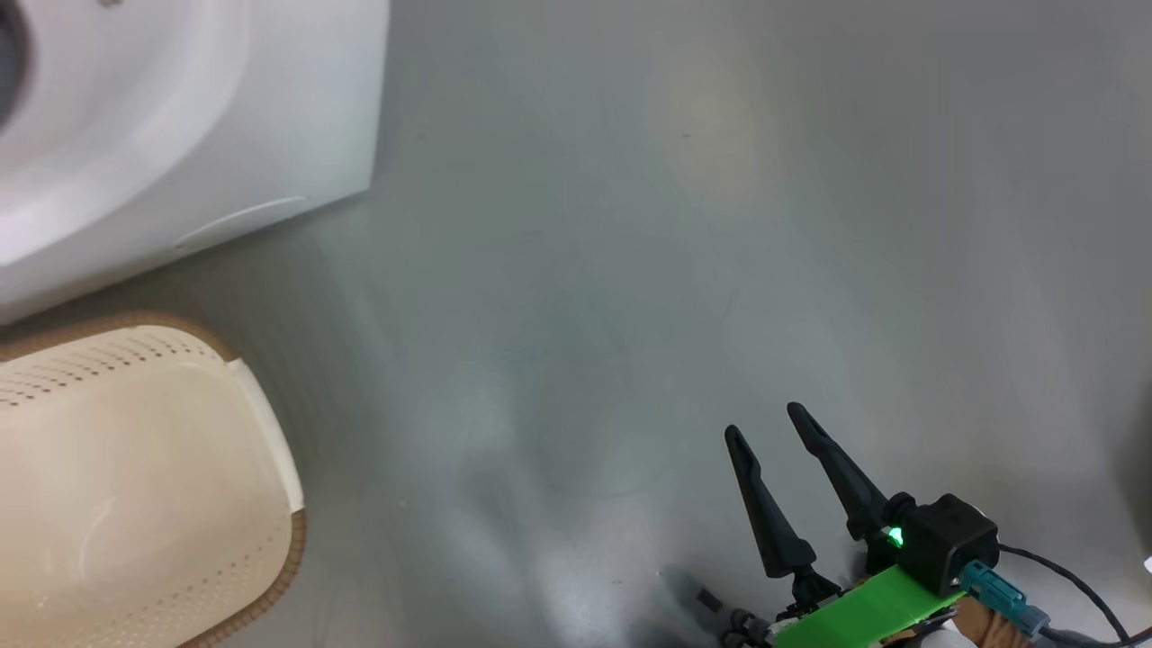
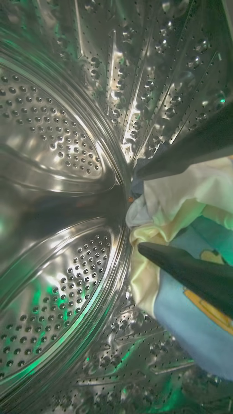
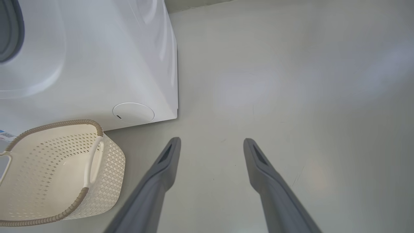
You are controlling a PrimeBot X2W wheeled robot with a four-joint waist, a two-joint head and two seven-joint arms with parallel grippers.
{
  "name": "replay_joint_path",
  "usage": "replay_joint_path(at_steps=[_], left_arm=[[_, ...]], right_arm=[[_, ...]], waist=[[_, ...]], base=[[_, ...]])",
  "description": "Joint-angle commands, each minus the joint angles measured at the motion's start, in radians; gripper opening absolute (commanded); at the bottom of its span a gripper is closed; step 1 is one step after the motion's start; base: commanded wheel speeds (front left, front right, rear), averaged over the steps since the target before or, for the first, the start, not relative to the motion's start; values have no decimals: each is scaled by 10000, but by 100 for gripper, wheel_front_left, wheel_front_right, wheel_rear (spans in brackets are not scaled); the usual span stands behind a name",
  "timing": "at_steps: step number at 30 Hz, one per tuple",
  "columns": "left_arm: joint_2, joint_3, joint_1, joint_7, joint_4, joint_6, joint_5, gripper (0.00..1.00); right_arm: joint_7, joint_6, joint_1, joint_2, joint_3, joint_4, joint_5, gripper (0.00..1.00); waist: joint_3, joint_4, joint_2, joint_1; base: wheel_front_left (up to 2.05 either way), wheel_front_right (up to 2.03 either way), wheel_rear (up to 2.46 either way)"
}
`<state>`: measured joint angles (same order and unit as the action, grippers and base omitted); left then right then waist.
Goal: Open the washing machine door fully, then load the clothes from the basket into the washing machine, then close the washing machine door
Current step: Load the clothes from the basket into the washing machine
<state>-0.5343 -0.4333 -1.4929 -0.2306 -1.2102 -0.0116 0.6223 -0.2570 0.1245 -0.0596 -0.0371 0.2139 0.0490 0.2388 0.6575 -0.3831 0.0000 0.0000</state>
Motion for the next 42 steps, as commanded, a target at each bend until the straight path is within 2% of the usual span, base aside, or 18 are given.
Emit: replay_joint_path(at_steps=[1, 8, 18, 31, 42], left_arm=[[-330, 142, 167, -90, 126, -107, 17, 100], [157, 213, 724, -256, -1, -587, 89, 100], [634, 508, 1583, -306, -23, -762, 376, 100], [1289, 1318, 3482, -310, 724, -502, 794, 100], [2085, 1661, 5636, -311, 1987, -424, 293, 100]], right_arm=[[-48, 62, 106, -131, 180, -123, -32, 100], [-48, 62, -27, -131, 194, 118, -56, 100], [-48, 62, -128, -131, 143, 431, -1, 100], [-48, 62, -230, -131, -27, 816, -53, 100], [-48, 62, -77, -131, -286, 1188, -156, 100]], waist=[[-193, 178, 0, 0], [-752, 451, 0, 0], [-1524, 754, 0, 0], [-2805, 1458, 0, 0], [-4113, 2071, 0, 0]], base=[[0, 0, 0], [0, 0, 0], [0, 0, 0], [0, 0, 0], [0, 0, 0]])
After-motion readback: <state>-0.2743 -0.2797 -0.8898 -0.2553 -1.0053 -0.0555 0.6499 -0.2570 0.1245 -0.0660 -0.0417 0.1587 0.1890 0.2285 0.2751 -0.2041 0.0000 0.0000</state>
